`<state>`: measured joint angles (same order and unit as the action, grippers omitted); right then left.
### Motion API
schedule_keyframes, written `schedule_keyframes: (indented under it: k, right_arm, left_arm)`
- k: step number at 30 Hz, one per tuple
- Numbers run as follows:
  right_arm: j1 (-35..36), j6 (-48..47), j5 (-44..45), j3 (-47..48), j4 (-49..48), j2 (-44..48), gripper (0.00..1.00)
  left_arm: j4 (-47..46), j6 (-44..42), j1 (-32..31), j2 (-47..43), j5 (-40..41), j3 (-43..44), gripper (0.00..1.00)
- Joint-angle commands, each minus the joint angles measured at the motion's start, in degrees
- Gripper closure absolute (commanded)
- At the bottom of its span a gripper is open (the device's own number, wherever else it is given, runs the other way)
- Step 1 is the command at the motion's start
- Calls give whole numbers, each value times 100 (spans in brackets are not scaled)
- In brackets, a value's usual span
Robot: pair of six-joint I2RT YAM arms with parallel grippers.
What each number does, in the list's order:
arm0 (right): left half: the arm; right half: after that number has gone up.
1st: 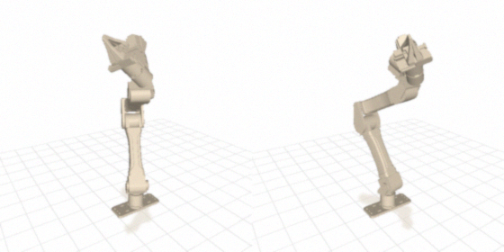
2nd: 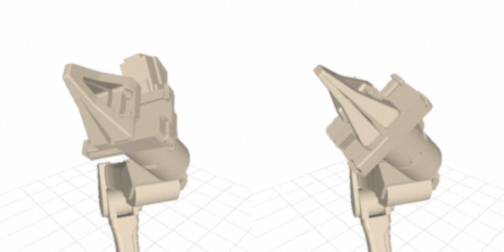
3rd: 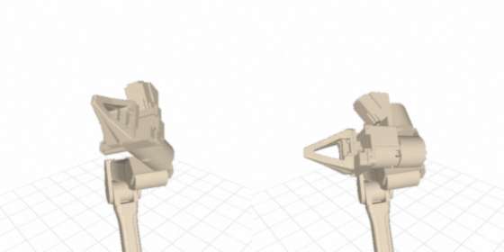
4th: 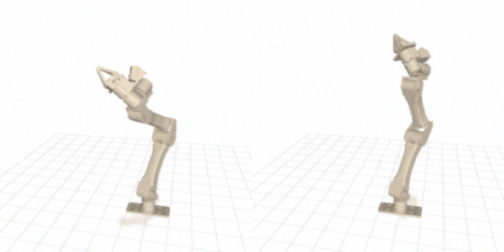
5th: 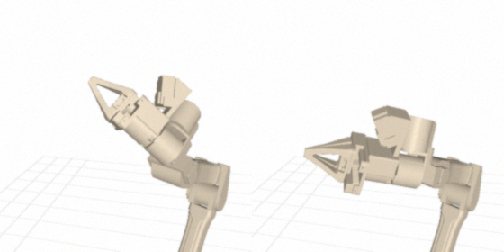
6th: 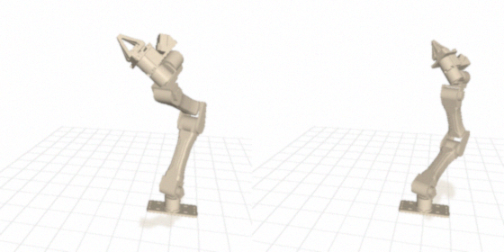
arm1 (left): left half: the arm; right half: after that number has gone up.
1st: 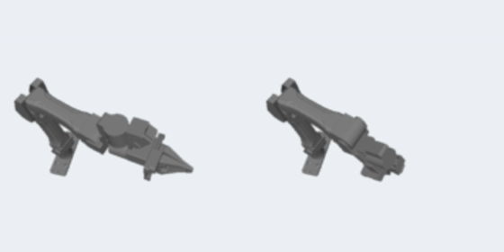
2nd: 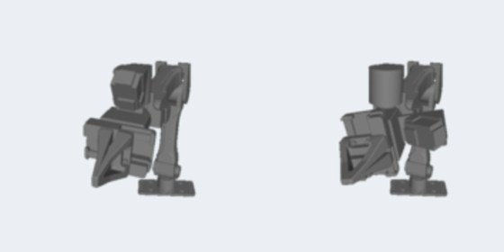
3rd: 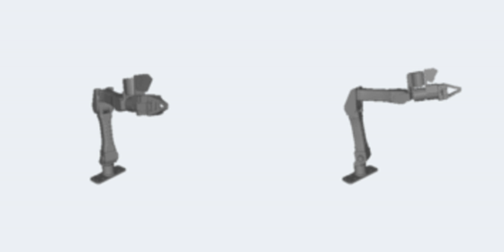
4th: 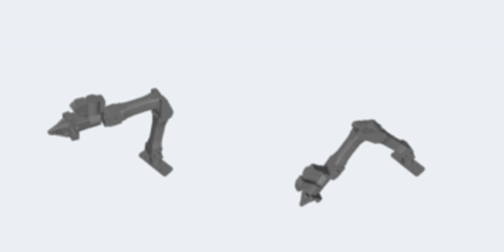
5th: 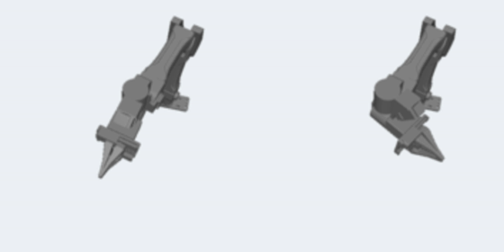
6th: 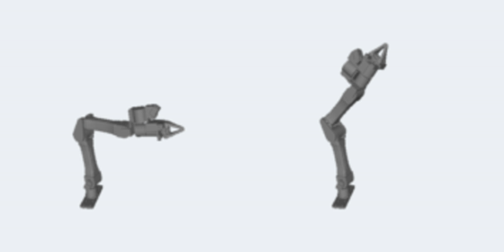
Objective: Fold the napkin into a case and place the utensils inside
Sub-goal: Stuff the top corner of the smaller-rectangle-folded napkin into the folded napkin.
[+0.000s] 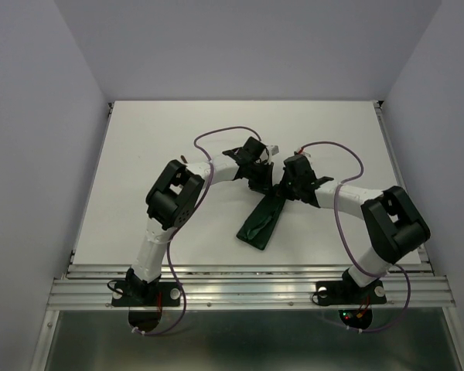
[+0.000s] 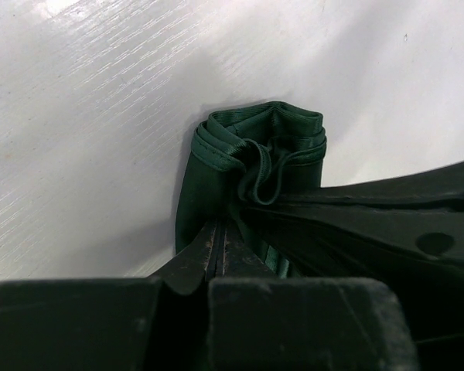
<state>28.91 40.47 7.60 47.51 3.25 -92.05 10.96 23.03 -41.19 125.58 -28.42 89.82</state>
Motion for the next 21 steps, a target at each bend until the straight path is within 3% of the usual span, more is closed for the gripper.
schedule_keyframes:
  k: [1, 18, 19, 21]
  right_arm:
    - [10, -92, 128, 277, 27, -208, 99]
    - [-412, -461, 93, 874, 27, -541, 96]
    - [-412, -496, 41, 918, 36, -586, 94]
    - [-464, -557, -3, 997, 71, -638, 81]
  left_arm:
    - [99, -17, -65, -191, -5, 123, 100]
    - [538, -158, 137, -157, 179, 967, 100]
    - [556, -167, 172, -130, 214, 1063, 100]
    - [626, -176, 199, -104, 206, 1177, 100]
